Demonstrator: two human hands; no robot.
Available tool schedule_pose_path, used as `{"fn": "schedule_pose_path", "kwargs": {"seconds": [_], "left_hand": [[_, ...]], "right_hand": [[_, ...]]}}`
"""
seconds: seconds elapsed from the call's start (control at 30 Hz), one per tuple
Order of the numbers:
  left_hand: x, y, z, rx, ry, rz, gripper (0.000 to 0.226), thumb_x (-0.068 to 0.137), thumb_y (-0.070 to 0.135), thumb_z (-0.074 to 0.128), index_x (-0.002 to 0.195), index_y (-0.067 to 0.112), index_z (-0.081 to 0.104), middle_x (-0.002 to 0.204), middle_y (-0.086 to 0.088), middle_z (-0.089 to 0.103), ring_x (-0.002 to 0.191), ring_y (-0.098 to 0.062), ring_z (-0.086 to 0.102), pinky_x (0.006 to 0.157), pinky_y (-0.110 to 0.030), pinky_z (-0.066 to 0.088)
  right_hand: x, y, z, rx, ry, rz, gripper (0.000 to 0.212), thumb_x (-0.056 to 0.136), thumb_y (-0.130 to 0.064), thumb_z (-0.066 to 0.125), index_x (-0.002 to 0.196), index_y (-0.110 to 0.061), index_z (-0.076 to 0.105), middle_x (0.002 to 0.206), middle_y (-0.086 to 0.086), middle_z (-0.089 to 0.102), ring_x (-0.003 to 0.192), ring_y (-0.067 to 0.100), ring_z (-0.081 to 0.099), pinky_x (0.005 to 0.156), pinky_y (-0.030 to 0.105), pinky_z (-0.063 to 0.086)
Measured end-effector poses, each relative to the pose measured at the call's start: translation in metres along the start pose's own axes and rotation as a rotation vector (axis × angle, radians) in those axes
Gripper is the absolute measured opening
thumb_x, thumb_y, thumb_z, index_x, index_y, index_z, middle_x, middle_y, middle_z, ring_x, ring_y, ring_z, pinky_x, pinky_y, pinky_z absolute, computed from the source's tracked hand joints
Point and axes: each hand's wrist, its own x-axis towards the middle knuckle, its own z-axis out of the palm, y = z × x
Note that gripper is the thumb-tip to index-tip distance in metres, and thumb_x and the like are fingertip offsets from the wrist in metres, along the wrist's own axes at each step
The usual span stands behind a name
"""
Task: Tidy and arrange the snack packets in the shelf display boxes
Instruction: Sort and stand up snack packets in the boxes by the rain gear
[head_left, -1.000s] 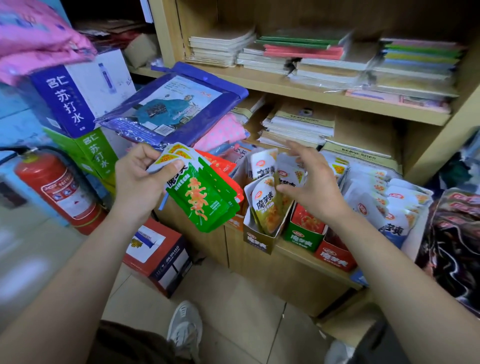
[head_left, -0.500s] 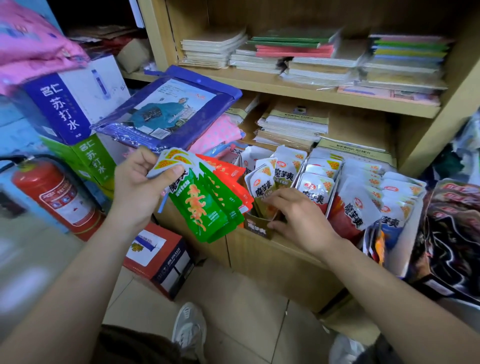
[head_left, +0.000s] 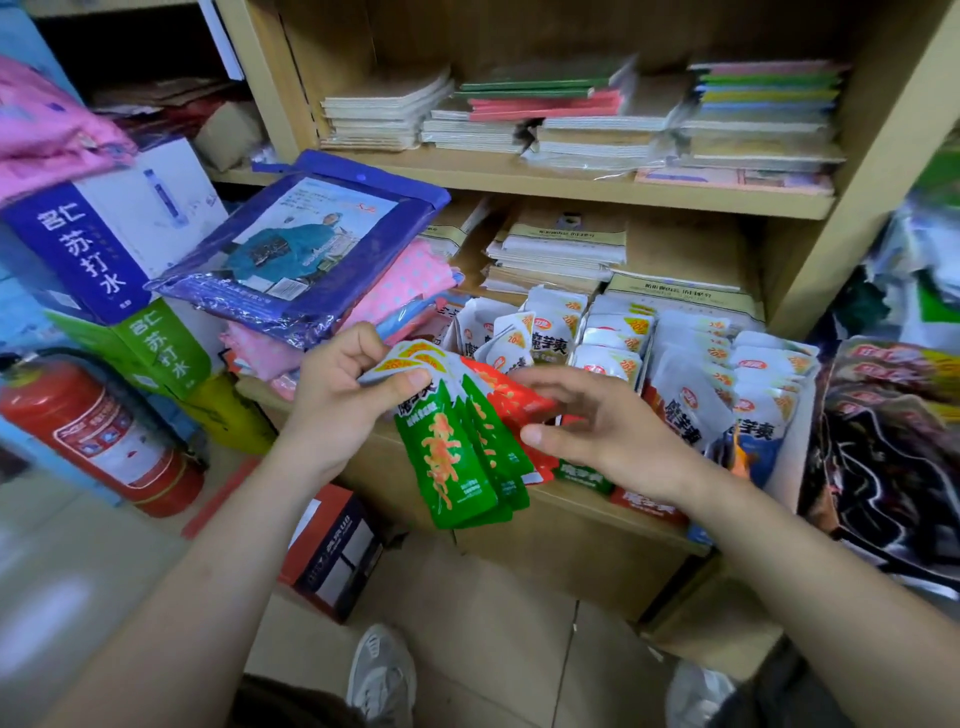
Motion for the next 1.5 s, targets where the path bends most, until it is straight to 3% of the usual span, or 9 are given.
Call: {"fn": "schedule_pose_path", "kwargs": {"seconds": [0.13,0.3,0.57,0.73,0.87,0.97,1.1,1.2,1.5], "left_hand": [[0.006,-0.005,0.024,-0.003,-0.032,-0.015,0.036,0.076,-0.006,0.078,0.066,0.021,0.056,0.067,0.008,0.072,0.06,-0.002,0.064,0.056,-0.015,0.049],[0.017,-0.009,0.043,0.009,-0.053,0.013,0.028,0.073,0.007,0.083,0.067,0.027,0.064,0.075,0.005,0.074,0.067,-0.007,0.065,0.062,-0.02,0.052],[0.038,-0.023,0.069,0.118,-0.059,0.064,0.032,0.081,-0.004,0.077,0.075,0.025,0.065,0.075,0.013,0.073,0.069,0.0,0.064,0.067,-0.017,0.05],[0.047,-0.034,0.066,0.159,0.02,0.028,0.021,0.083,-0.005,0.076,0.08,0.011,0.063,0.071,0.016,0.072,0.065,0.002,0.062,0.063,-0.015,0.048],[0.047,-0.041,0.065,0.129,0.083,-0.012,0.021,0.079,0.01,0.081,0.076,0.024,0.066,0.075,0.007,0.073,0.069,-0.009,0.063,0.064,-0.024,0.052],[0.042,-0.042,0.068,0.056,0.133,-0.038,0.013,0.077,0.017,0.078,0.078,0.023,0.067,0.083,-0.001,0.074,0.077,-0.015,0.067,0.072,-0.032,0.054],[0.035,-0.04,0.075,-0.012,0.18,-0.084,0.017,0.079,0.013,0.08,0.077,0.022,0.066,0.085,-0.013,0.073,0.062,-0.01,0.066,0.056,-0.023,0.053],[0.03,-0.04,0.082,-0.017,0.191,-0.119,0.018,0.082,0.006,0.08,0.08,0.019,0.067,0.086,-0.006,0.077,0.077,-0.017,0.072,0.07,-0.034,0.059],[0.035,-0.026,0.091,-0.048,0.251,-0.125,0.016,0.084,0.01,0.079,0.08,0.021,0.068,0.087,-0.004,0.077,0.081,-0.021,0.071,0.082,-0.048,0.058]], "right_hand": [[0.001,0.007,-0.013,-0.078,0.072,-0.053,0.021,0.087,-0.005,0.075,0.108,-0.009,0.074,0.099,0.004,0.077,0.094,0.025,0.073,0.09,0.044,0.057],[0.003,0.014,-0.03,-0.246,0.14,-0.065,0.004,0.088,-0.011,0.076,0.09,-0.014,0.074,0.084,0.003,0.075,0.081,0.027,0.071,0.077,0.049,0.058],[0.015,0.022,-0.063,-0.526,0.413,-0.025,0.019,0.088,-0.009,0.074,0.103,-0.021,0.074,0.088,-0.008,0.073,0.082,0.003,0.067,0.075,0.01,0.047],[0.008,0.015,-0.068,-0.433,0.508,-0.039,0.025,0.085,-0.02,0.078,0.11,-0.019,0.071,0.097,-0.005,0.069,0.084,0.011,0.065,0.073,0.022,0.05],[-0.014,0.007,-0.036,-0.578,0.237,0.07,0.073,0.069,-0.059,0.082,0.13,-0.027,0.061,0.12,-0.013,0.064,0.102,0.0,0.06,0.085,0.013,0.044],[-0.012,0.012,-0.021,-0.649,0.282,0.038,0.085,0.064,-0.061,0.085,0.135,-0.022,0.057,0.127,-0.006,0.059,0.114,0.01,0.057,0.094,0.023,0.044],[-0.008,0.017,-0.012,-0.634,0.35,0.056,0.074,0.065,-0.048,0.09,0.124,-0.022,0.056,0.118,-0.006,0.058,0.104,0.013,0.056,0.086,0.028,0.046],[-0.005,0.022,-0.013,-0.548,0.381,0.131,0.057,0.066,-0.033,0.092,0.107,-0.024,0.054,0.097,-0.011,0.057,0.087,0.01,0.053,0.066,0.016,0.037],[0.01,0.019,-0.045,-0.397,0.348,0.134,0.033,0.073,-0.024,0.09,0.092,-0.022,0.063,0.084,-0.017,0.059,0.071,-0.005,0.052,0.065,0.017,0.038]]}}
